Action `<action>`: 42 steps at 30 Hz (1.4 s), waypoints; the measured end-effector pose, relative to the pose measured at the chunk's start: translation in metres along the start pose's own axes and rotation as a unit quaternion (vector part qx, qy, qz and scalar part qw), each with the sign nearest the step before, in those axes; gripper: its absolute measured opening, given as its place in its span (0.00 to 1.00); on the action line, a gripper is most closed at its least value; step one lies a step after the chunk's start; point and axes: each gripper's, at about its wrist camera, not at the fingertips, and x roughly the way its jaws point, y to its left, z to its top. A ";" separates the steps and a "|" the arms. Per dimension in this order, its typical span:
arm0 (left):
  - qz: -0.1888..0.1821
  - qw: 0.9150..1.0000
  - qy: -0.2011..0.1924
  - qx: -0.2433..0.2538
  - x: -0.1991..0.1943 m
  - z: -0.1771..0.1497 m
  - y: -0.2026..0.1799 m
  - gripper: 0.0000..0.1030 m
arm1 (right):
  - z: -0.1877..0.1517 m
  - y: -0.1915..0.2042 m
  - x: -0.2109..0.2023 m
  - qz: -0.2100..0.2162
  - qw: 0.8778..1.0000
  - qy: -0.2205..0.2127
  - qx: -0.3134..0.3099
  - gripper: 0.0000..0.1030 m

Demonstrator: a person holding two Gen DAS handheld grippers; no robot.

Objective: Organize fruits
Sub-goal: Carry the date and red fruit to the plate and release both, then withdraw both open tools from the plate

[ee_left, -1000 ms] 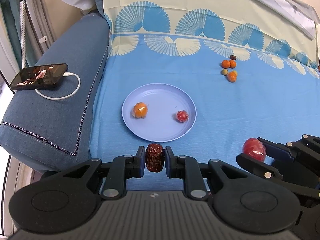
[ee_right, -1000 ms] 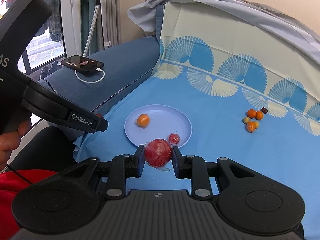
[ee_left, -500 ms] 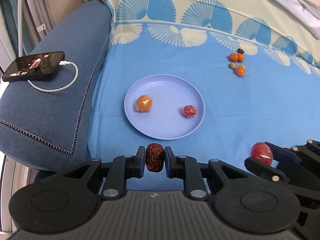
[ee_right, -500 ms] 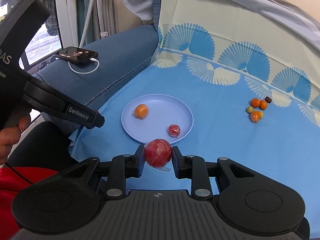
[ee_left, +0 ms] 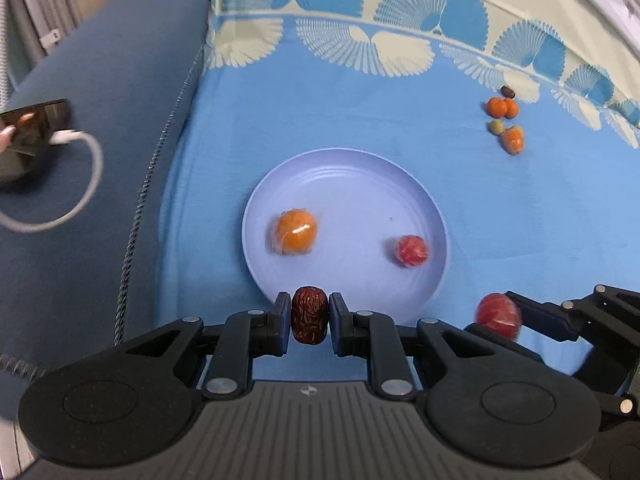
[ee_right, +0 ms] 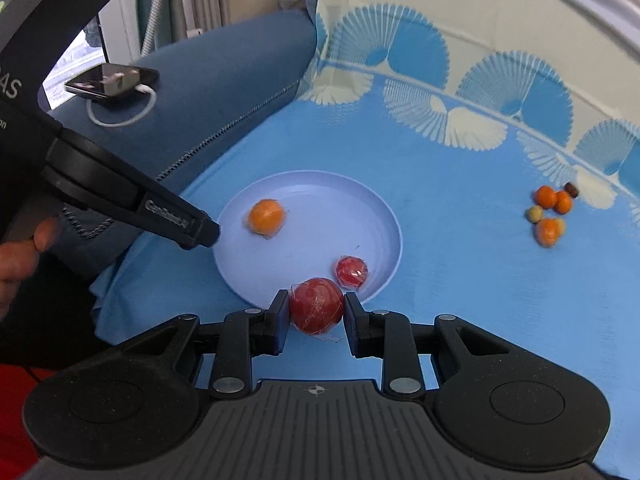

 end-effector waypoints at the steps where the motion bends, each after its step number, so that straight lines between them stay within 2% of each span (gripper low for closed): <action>1: 0.006 1.000 0.003 0.004 0.008 0.004 -0.001 0.21 | 0.003 -0.002 0.008 0.000 1.000 0.004 0.002 0.29; 12: 0.022 0.999 0.030 0.038 0.078 0.032 -0.009 0.21 | 0.016 -0.016 0.079 0.002 0.999 0.037 -0.014 0.29; 14: 0.021 0.999 0.031 0.038 0.084 0.036 -0.008 0.27 | 0.019 -0.016 0.085 0.002 0.999 0.039 -0.025 0.30; 15: 0.025 0.998 0.026 0.041 0.085 0.037 -0.008 0.49 | 0.020 -0.017 0.087 -0.001 0.999 0.036 -0.031 0.33; 16: 0.033 0.998 0.017 0.044 0.084 0.039 -0.008 0.78 | 0.022 -0.017 0.088 -0.005 0.999 0.036 -0.035 0.50; 18: 0.051 0.997 -0.018 0.047 0.071 0.041 -0.010 0.99 | 0.028 -0.019 0.084 -0.019 0.999 0.027 -0.039 0.73; 20: 0.053 0.996 -0.051 0.056 0.053 0.039 -0.010 1.00 | 0.031 -0.022 0.073 -0.027 0.999 0.014 -0.036 0.79; 22: 0.050 0.995 -0.049 0.064 0.040 0.036 -0.010 1.00 | 0.031 -0.023 0.059 -0.027 0.999 0.012 -0.030 0.87; 25: 0.048 0.996 -0.053 0.057 0.016 0.019 -0.005 1.00 | 0.020 -0.016 0.033 -0.018 1.000 0.018 -0.005 0.92; 29: 0.065 0.996 -0.035 0.047 -0.012 -0.018 -0.006 1.00 | -0.005 0.002 -0.001 0.000 0.999 0.041 0.033 0.95; 32: 0.063 0.997 -0.020 0.039 -0.030 -0.042 -0.009 1.00 | -0.021 0.002 -0.022 0.009 0.997 0.048 0.052 0.96; 36: 0.070 0.997 -0.024 0.017 -0.051 -0.063 -0.011 1.00 | -0.022 0.010 -0.046 -0.011 0.999 0.015 0.032 0.97; 40: 0.093 0.994 -0.059 0.003 -0.076 -0.066 -0.015 1.00 | -0.026 0.016 -0.067 -0.015 1.000 -0.010 0.021 0.98; 42: 0.092 0.993 -0.075 -0.009 -0.089 -0.066 -0.014 1.00 | -0.027 0.020 -0.076 -0.018 1.000 -0.022 0.008 0.99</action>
